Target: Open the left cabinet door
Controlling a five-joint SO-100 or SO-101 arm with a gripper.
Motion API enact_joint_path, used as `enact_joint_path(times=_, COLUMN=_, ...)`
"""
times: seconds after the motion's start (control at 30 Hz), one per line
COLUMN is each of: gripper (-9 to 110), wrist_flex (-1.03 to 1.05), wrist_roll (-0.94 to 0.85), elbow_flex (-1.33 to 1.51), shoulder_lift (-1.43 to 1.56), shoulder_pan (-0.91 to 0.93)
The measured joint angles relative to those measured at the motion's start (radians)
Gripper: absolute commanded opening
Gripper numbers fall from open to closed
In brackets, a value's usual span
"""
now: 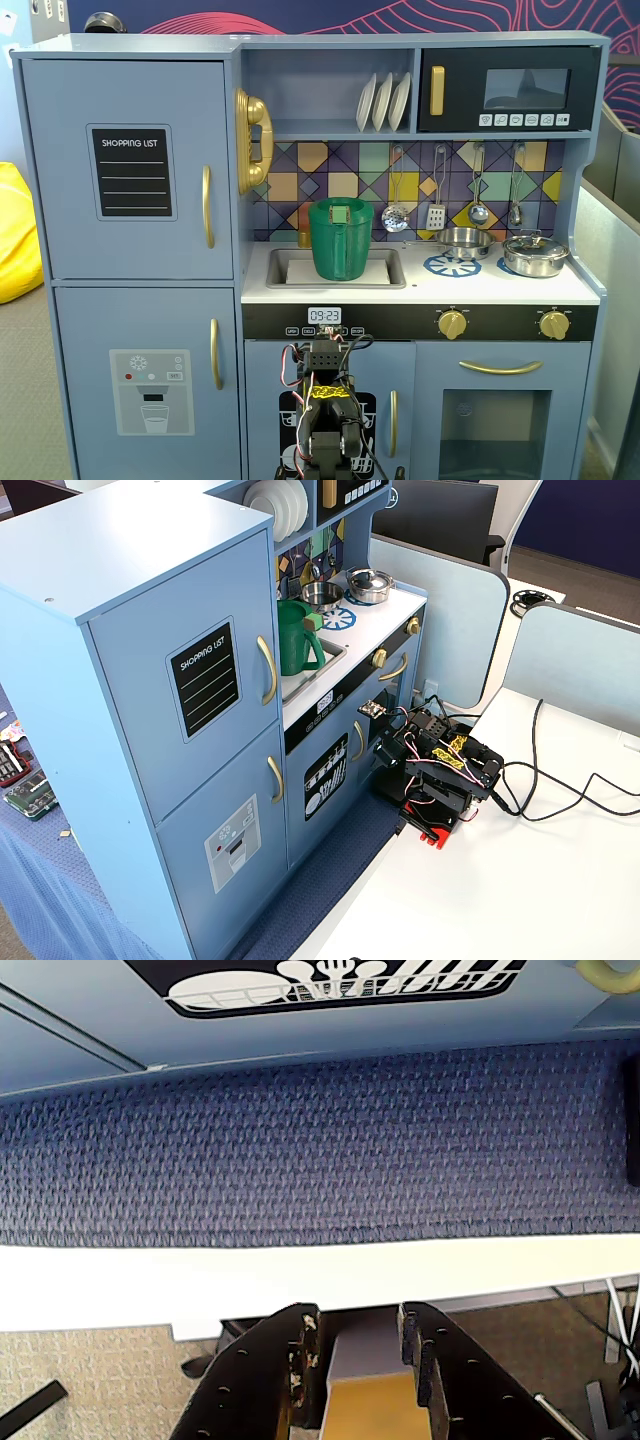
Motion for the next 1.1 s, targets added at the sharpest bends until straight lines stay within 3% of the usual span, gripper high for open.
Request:
enact_joint_path(times=0.5, gripper=7, wrist_flex=0.0, wrist_roll=0.008, elbow_flex=0.0, shoulder_lift=0.0, shoulder_pan=0.0)
enact_joint_path(times=0.63, gripper=0, wrist_flex=0.0, wrist_roll=0.009, elbow_flex=0.0, shoulder_lift=0.0, shoulder_pan=0.0)
enact_joint_path(times=0.8, gripper=3, wrist_flex=-0.006, wrist_roll=0.025, elbow_flex=0.0, shoulder_lift=0.0, shoulder_pan=-0.046)
enact_joint_path(times=0.93, gripper=7, wrist_flex=-0.106, wrist_roll=0.046, elbow_flex=0.005, shoulder_lift=-0.006, shoulder_pan=-0.123)
enact_joint_path(times=1.1, gripper=6, wrist_flex=-0.485, wrist_roll=0.049, elbow_flex=-0.005, shoulder_lift=-0.066, shoulder_pan=-0.293)
